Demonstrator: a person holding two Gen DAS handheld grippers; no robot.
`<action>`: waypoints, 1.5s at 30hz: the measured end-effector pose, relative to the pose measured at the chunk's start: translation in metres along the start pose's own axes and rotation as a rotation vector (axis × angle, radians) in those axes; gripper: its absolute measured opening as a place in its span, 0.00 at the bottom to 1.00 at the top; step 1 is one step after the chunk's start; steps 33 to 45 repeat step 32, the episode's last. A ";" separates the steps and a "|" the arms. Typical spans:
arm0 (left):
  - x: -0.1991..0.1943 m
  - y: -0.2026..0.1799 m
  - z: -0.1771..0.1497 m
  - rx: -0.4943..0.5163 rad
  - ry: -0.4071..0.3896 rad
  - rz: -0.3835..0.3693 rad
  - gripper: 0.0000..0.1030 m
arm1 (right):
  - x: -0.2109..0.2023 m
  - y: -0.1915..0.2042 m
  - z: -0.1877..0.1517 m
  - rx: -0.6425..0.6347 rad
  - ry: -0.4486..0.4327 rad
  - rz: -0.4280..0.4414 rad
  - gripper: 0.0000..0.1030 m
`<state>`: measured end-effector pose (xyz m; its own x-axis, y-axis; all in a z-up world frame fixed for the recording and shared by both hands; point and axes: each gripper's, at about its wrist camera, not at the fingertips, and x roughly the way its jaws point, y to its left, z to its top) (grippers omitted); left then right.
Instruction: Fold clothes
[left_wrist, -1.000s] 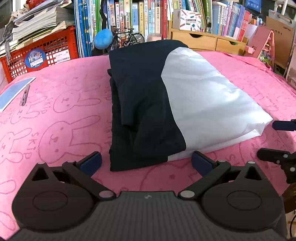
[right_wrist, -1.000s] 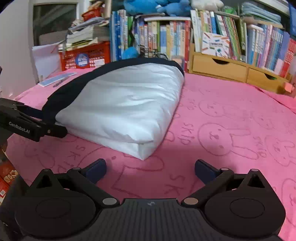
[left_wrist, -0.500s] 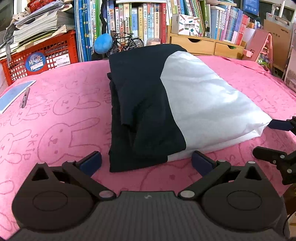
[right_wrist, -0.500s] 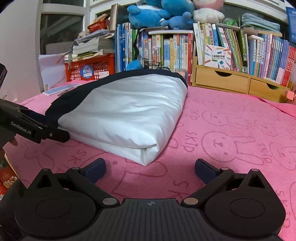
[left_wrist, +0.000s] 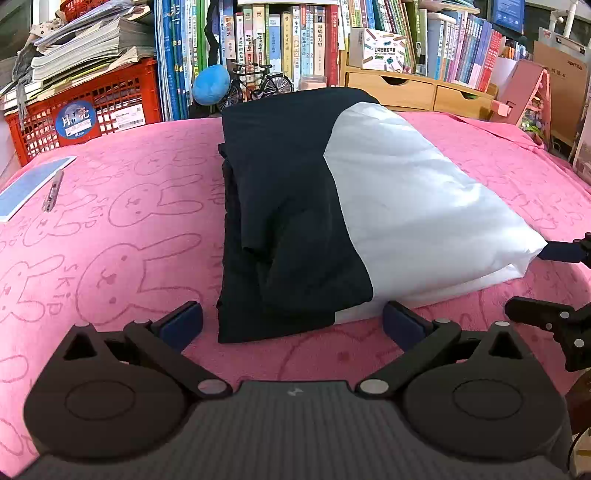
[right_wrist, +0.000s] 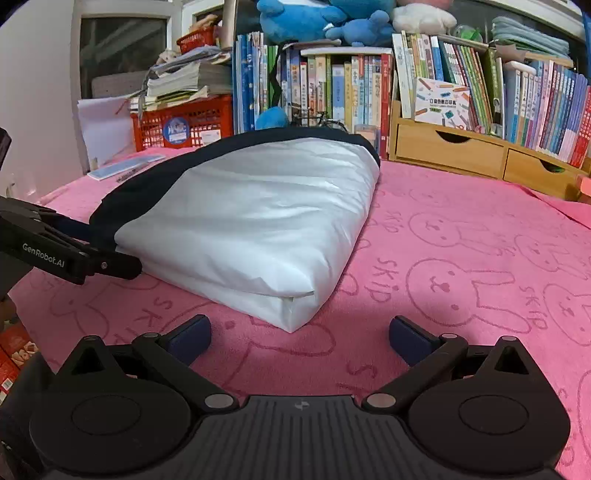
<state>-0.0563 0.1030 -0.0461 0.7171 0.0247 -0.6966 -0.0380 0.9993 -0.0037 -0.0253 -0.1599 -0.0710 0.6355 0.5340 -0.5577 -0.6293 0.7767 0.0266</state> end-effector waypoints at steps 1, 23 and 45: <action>0.000 0.000 0.000 0.000 0.002 0.000 1.00 | 0.000 0.000 0.000 -0.001 0.000 0.000 1.00; -0.020 0.002 0.022 -0.091 0.083 -0.112 1.00 | -0.027 0.021 0.026 -0.024 -0.051 0.017 1.00; -0.014 0.005 0.018 -0.110 0.098 -0.070 1.00 | -0.023 0.020 0.021 -0.014 -0.030 0.002 1.00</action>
